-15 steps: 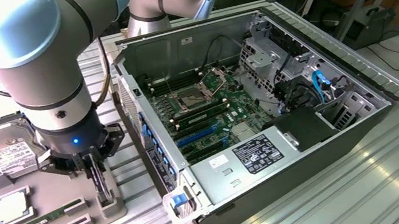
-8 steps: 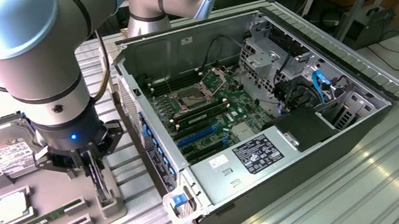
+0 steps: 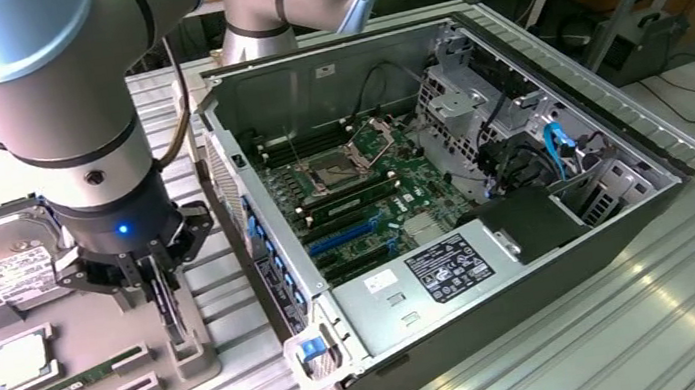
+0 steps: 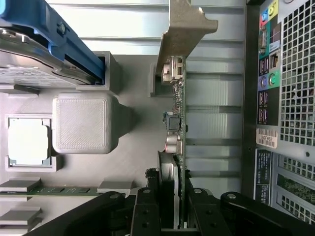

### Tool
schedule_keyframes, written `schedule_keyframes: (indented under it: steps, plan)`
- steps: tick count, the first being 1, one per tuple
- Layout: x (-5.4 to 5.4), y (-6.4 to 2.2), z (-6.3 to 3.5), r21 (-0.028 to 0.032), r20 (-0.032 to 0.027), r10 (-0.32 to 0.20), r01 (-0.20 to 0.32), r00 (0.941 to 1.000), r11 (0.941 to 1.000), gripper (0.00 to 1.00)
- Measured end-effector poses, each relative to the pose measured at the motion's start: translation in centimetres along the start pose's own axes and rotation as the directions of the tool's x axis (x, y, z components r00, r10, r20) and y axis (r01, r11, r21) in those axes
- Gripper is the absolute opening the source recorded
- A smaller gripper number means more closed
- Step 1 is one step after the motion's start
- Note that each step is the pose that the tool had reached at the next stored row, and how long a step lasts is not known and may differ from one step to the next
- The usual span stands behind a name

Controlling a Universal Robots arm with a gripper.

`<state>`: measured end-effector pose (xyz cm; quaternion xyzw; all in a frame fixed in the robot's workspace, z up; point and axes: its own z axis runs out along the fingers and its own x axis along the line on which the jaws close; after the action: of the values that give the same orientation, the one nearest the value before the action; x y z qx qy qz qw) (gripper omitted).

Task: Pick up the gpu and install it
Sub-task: 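Pick up the gpu and move the gpu toward the slot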

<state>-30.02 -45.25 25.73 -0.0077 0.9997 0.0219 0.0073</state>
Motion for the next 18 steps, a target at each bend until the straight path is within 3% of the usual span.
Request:
schedule_keyframes:
  steps: [9, 18]
  plan:
    - [0.0, 0.06, -1.34, 0.0, 0.0, 0.0, 0.0, 1.0, 1.0, 0.28]
    - [-0.1, 0.16, -3.69, 0.0, -0.0001, 0.0, 0.0, 1.0, 1.0, 0.28]
